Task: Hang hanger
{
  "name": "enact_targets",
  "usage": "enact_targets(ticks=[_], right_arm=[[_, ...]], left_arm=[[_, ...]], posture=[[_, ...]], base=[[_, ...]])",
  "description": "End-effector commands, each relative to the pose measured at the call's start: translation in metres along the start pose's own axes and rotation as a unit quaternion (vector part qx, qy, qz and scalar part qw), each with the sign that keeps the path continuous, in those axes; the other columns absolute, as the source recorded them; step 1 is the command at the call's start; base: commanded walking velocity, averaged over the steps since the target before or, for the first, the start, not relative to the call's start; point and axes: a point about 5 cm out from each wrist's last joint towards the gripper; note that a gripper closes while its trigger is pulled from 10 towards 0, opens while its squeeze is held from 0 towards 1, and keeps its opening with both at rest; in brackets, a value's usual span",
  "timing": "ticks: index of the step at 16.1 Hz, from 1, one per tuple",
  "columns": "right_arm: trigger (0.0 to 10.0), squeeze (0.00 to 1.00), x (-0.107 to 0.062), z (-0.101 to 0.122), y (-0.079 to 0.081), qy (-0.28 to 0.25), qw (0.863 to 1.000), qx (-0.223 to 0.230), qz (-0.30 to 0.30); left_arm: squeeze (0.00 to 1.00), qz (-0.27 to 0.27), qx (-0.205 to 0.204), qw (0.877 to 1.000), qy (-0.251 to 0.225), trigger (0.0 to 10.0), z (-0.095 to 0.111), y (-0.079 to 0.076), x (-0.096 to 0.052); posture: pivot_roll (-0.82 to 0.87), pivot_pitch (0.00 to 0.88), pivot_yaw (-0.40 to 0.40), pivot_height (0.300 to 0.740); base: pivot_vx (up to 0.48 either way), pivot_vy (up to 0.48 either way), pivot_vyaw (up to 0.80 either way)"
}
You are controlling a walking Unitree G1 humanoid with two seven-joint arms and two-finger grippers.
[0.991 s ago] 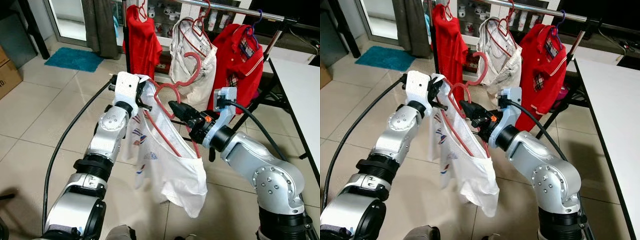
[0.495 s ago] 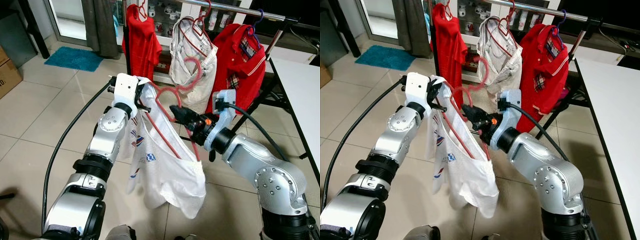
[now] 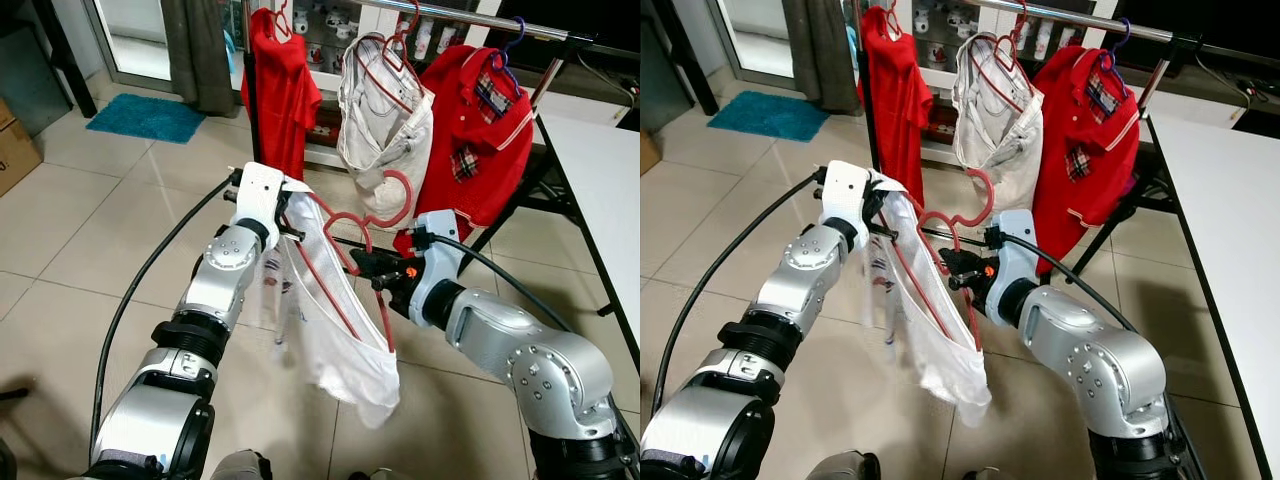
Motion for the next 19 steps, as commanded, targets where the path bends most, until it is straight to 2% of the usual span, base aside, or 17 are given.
enact_targets(ticks=[1, 2, 6, 9, 10, 11, 14, 15, 19], right_arm=[[10.0, 0.0, -0.007, 0.004, -0.007, -0.015, 1.0, 0.009, -0.018], [10.0, 0.0, -0.008, 0.012, -0.004, -0.043, 0.999, 0.03, -0.004], [10.0, 0.0, -0.013, 0.034, 0.005, -0.105, 0.991, 0.066, 0.044], [10.0, 0.0, -0.014, 0.036, 0.006, -0.108, 0.991, 0.063, 0.055], [10.0, 0.0, -0.014, 0.035, 0.007, -0.104, 0.991, 0.06, 0.055], [10.0, 0.0, -0.014, 0.035, 0.007, -0.102, 0.992, 0.059, 0.054], [10.0, 0.0, -0.014, 0.035, 0.006, -0.097, 0.992, 0.057, 0.053], [10.0, 0.0, -0.014, 0.035, 0.006, -0.097, 0.992, 0.057, 0.053], [10.0, 0.0, -0.013, 0.034, 0.005, -0.093, 0.993, 0.055, 0.049]], left_arm=[[0.0, 0.016, 0.005, 1.0, 0.009, 0.0, -0.002, 0.011, -0.001], [0.0, 0.006, 0.013, 1.0, 0.014, 0.0, -0.005, 0.007, -0.002], [0.0, -0.002, 0.021, 0.999, 0.027, 0.0, -0.013, 0.004, -0.004], [0.0, 0.005, 0.019, 1.0, 0.017, 0.0, -0.009, 0.006, -0.004], [0.02, 0.011, 0.01, 1.0, 0.003, 10.0, -0.004, 0.008, -0.003], [1.0, 0.007, 0.006, 1.0, -0.004, 10.0, -0.002, 0.007, -0.003], [1.0, 0.008, 0.013, 1.0, -0.016, 10.0, 0.002, 0.006, -0.003], [0.0, 0.01, 0.011, 1.0, -0.018, 10.0, 0.002, 0.005, -0.003], [0.0, 0.023, 0.011, 0.999, -0.033, 10.0, 0.004, 0.005, -0.005]], posture=[[-0.01, 0.057, -0.052, 0.74], [-0.01, 0.054, -0.052, 0.74], [-0.01, 0.054, -0.051, 0.74], [-0.01, 0.058, -0.053, 0.74], [-0.01, 0.059, -0.054, 0.74], [-0.01, 0.059, -0.055, 0.74], [-0.01, 0.061, -0.057, 0.74], [-0.01, 0.061, -0.057, 0.74], [-0.01, 0.061, -0.057, 0.74]], base=[[0.0, 0.0, 0.0], [0.0, 0.0, 0.0], [0.0, 0.0, 0.0], [0.0, 0.0, 0.0], [0.0, 0.0, 0.0], [0.0, 0.0, 0.0], [0.0, 0.0, 0.0], [0.0, 0.0, 0.0], [0.0, 0.0, 0.0]])
Point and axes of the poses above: a point about 5 cm out from each wrist's last joint towards the gripper, its own x axis pointing out of the wrist towards the gripper, its own z axis along the axis of the wrist's last joint, y = z × x, and after that the axes turned 4 degrees about x, right-handed
